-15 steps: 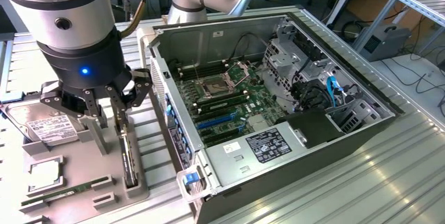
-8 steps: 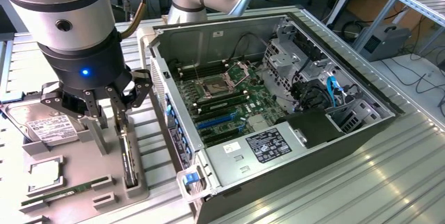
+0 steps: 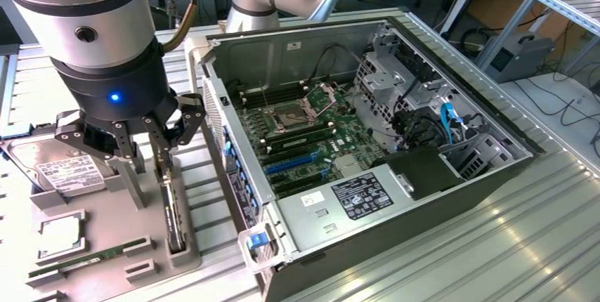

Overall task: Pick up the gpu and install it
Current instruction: 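Pick up the gpu and move the gpu toward the slot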

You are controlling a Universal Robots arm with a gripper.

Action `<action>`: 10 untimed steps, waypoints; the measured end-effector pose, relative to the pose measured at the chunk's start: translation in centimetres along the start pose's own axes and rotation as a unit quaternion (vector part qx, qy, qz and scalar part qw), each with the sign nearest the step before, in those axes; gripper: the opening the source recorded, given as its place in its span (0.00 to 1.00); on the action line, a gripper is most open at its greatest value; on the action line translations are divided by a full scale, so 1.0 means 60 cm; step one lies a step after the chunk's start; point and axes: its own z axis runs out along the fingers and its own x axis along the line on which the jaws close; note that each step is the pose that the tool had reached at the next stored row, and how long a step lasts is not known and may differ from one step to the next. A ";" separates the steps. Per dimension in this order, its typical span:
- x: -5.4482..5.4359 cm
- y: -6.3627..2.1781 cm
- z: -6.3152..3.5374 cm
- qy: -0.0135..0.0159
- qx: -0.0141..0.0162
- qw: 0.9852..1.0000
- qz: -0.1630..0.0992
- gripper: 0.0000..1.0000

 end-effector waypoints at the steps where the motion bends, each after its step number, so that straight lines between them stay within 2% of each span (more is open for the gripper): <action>1: 0.000 0.000 0.000 0.000 0.000 1.000 0.000 0.38; 8: 0.001 -0.001 0.022 0.000 0.000 1.000 0.000 0.38; 10: 0.001 -0.001 0.022 0.000 0.000 1.000 0.000 0.38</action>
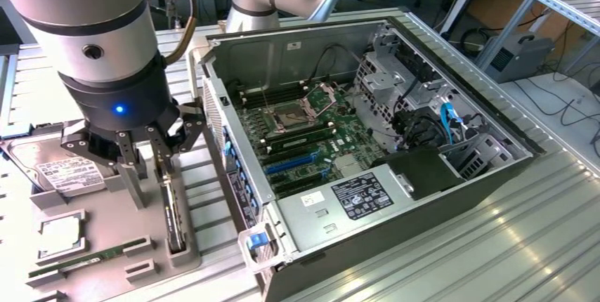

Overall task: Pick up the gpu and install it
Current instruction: 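Pick up the gpu and move the gpu toward the slot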

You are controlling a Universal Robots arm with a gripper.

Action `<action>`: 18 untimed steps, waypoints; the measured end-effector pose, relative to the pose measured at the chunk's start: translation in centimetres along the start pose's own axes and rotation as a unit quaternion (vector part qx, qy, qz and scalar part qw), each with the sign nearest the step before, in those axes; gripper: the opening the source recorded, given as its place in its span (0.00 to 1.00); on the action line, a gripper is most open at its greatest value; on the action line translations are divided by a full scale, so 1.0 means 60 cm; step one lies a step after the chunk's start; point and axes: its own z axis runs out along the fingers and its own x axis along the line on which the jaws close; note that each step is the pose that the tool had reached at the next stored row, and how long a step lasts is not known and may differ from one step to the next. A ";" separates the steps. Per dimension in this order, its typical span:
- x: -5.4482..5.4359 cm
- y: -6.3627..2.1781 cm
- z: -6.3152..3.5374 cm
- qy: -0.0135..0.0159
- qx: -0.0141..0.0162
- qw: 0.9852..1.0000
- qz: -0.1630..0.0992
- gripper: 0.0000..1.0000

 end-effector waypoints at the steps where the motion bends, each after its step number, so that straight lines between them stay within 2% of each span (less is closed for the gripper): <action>1: 0.000 0.000 0.003 0.000 0.000 1.000 0.000 0.38; 10: 0.002 -0.002 0.036 0.000 0.000 1.000 0.000 0.38; 13: 0.003 -0.002 0.052 0.000 0.000 1.000 0.000 0.38; 18: 0.003 -0.003 0.060 0.000 0.000 1.000 0.000 0.38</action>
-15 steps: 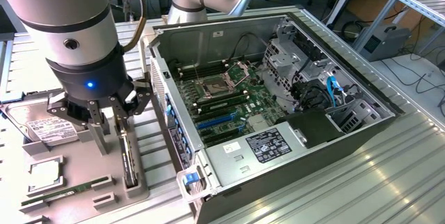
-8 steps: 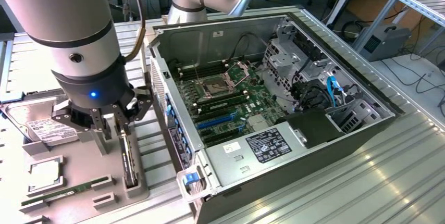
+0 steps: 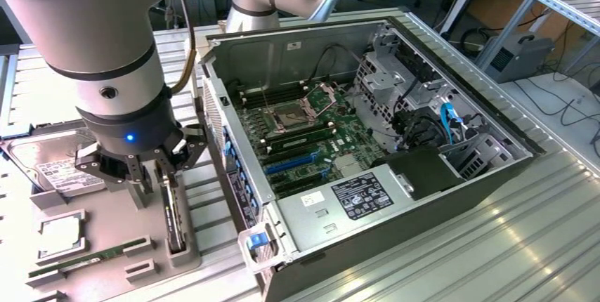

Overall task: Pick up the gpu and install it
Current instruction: 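Pick up the gpu and move the gpu toward the slot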

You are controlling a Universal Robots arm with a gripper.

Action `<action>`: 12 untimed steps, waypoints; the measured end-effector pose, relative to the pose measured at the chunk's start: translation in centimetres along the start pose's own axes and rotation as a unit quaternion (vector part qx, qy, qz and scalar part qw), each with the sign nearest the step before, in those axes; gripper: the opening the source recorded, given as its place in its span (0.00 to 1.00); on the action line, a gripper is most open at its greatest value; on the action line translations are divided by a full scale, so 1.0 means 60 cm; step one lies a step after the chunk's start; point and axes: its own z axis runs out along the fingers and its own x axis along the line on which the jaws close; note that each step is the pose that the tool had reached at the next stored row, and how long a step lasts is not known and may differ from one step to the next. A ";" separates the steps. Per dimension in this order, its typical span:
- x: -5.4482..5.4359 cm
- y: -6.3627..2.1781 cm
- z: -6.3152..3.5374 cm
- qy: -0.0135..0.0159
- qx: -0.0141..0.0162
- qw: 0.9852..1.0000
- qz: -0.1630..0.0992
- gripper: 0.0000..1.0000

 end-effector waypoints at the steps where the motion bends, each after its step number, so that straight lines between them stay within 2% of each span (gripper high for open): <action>1: 0.000 0.000 0.000 0.000 0.000 1.000 0.000 0.38; 5: 0.000 0.000 0.006 0.000 0.000 1.000 0.000 0.38; 8: 0.001 -0.001 0.019 0.000 0.000 1.000 0.000 0.38; 12: 0.000 -0.003 0.019 0.000 0.000 1.000 0.000 0.38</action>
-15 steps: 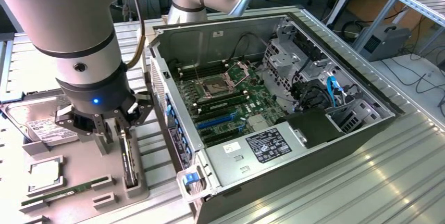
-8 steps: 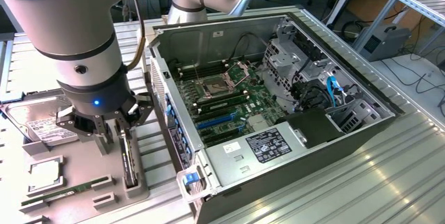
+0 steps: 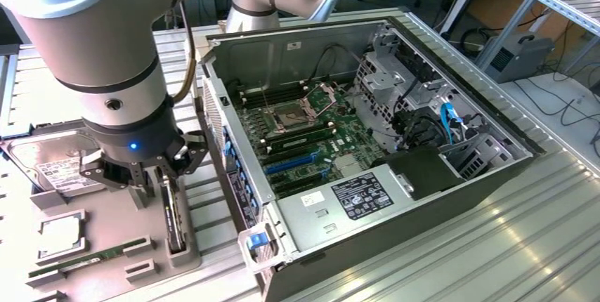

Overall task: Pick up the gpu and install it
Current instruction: 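Pick up the gpu and move the gpu toward the slot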

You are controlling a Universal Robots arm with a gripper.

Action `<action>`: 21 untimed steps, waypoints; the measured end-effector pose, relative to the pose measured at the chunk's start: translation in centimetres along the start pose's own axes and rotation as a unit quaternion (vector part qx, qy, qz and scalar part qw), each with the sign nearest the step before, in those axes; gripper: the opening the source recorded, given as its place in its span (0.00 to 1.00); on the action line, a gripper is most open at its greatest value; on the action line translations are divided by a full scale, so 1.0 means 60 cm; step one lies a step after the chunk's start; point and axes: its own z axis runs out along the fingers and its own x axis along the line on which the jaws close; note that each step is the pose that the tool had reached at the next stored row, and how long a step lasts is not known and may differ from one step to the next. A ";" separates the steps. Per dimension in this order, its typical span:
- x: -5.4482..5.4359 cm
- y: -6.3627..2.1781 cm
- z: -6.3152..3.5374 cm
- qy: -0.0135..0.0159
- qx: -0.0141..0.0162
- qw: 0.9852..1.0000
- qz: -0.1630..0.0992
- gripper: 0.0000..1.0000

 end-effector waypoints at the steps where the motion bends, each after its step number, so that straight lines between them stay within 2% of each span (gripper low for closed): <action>1: 0.000 -0.001 0.000 0.000 0.000 1.000 0.000 0.38; 4: -0.001 -0.009 0.000 0.000 0.000 1.000 0.000 0.38; 7: -0.004 -0.024 0.003 0.000 0.000 1.000 0.000 0.38; 13: -0.008 -0.025 0.033 0.000 0.000 1.000 0.000 0.38; 17: -0.006 -0.017 0.046 0.000 0.000 1.000 0.002 0.38; 21: -0.004 -0.018 0.063 0.000 0.001 1.000 0.003 0.38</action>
